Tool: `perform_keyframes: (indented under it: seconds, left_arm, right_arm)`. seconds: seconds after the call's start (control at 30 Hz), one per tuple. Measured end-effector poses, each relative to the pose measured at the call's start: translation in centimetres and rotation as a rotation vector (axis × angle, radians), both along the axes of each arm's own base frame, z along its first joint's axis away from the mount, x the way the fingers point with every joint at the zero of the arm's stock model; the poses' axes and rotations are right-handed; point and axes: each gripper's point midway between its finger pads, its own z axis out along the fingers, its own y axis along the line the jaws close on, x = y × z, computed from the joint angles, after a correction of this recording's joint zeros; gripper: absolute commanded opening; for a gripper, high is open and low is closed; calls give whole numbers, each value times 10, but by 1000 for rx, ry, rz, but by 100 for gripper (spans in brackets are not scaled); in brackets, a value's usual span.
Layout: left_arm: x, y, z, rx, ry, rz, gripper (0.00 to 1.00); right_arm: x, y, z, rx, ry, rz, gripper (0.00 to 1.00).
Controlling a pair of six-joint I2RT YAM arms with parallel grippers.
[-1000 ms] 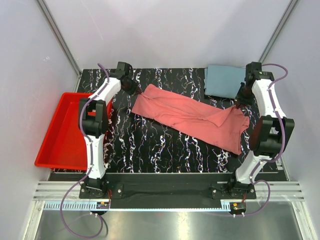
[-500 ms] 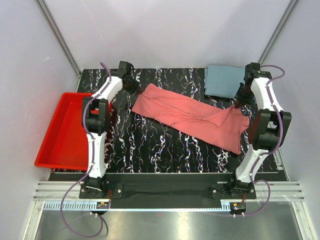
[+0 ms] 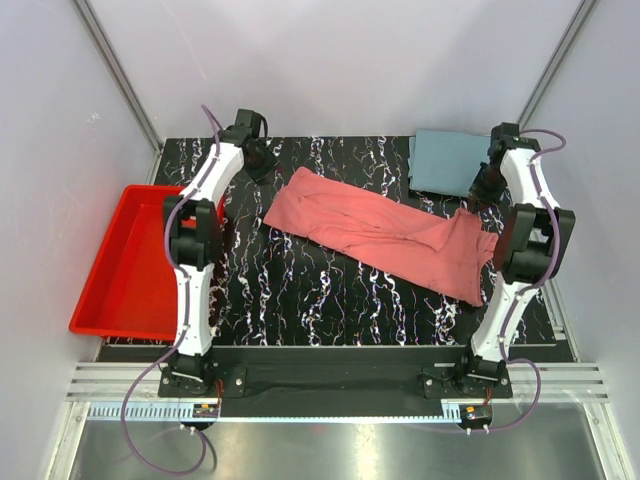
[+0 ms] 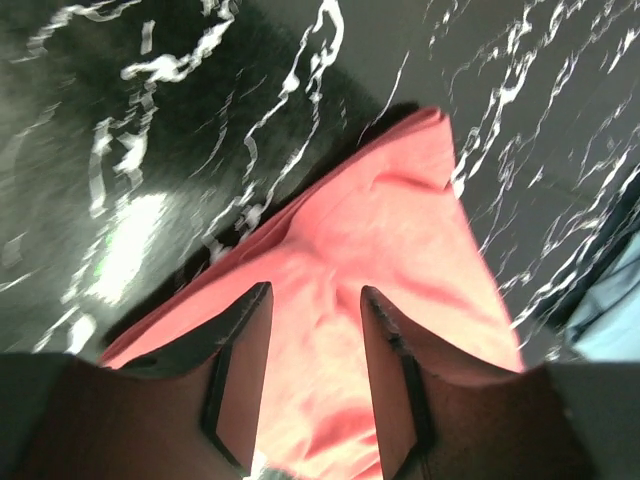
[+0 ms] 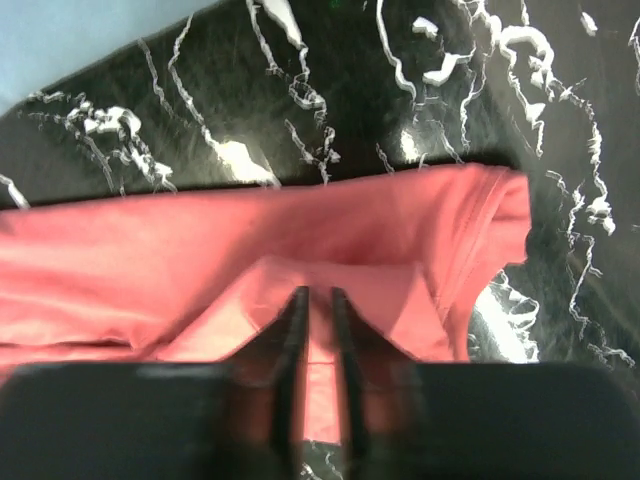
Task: Fold and stack the t-shirts
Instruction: Fold the tshirt
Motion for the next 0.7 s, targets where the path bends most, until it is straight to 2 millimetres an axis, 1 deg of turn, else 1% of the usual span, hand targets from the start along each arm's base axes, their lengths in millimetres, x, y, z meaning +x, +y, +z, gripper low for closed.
perform_keyframes:
  seconds: [0.03, 0.07, 0.13, 0.17, 0.2, 0.23, 0.3, 0.37, 0.43, 0.47, 0.5, 0.57, 0.63, 0.7]
  left_arm:
    - [-4, 1, 5, 14, -8, -13, 45]
    - [-13, 4, 13, 41, -17, -37, 45]
    - [-33, -1, 25, 68, -34, -90, 45]
    - [-47, -6, 32, 81, -42, -125, 44]
    - [-60, -12, 37, 87, -47, -158, 43]
    - [-75, -20, 41, 89, -59, -199, 42]
    - [-104, -37, 45, 82, -64, -271, 39]
    - [-123, -52, 39, 63, -63, -339, 38]
    - [-134, -53, 25, 57, -35, -375, 38]
    - [-136, -52, 19, 59, -22, -383, 38]
    - [-141, -48, 12, 57, -5, -399, 38]
    - [-146, -47, 5, 45, 7, -424, 38]
    - [-152, -45, 1, 28, 3, -444, 38]
    - [-165, -43, 1, 9, -3, -462, 38]
  right_arm:
    - [3, -2, -2, 0, 1, -1, 36]
    - [6, -3, -4, 1, 5, -8, 44]
    - [16, -8, -3, 0, 3, -10, 55]
    - [21, -9, -1, -3, -4, -9, 63]
    - [24, -10, 2, -4, -11, -10, 64]
    - [24, -10, 5, -4, -15, -9, 65]
    - [22, -7, 14, 6, -27, -4, 65]
    - [13, 7, 20, 67, -56, 8, 64]
    - [-13, 29, 23, 161, -62, 19, 60]
    - [-31, 40, 23, 209, -49, 12, 55]
    - [-44, 50, 21, 253, -47, 6, 49]
    - [-68, 72, 15, 359, -45, -19, 47]
    - [-81, 87, 2, 441, -36, -48, 46]
    - [-89, 97, -14, 502, -12, -81, 46]
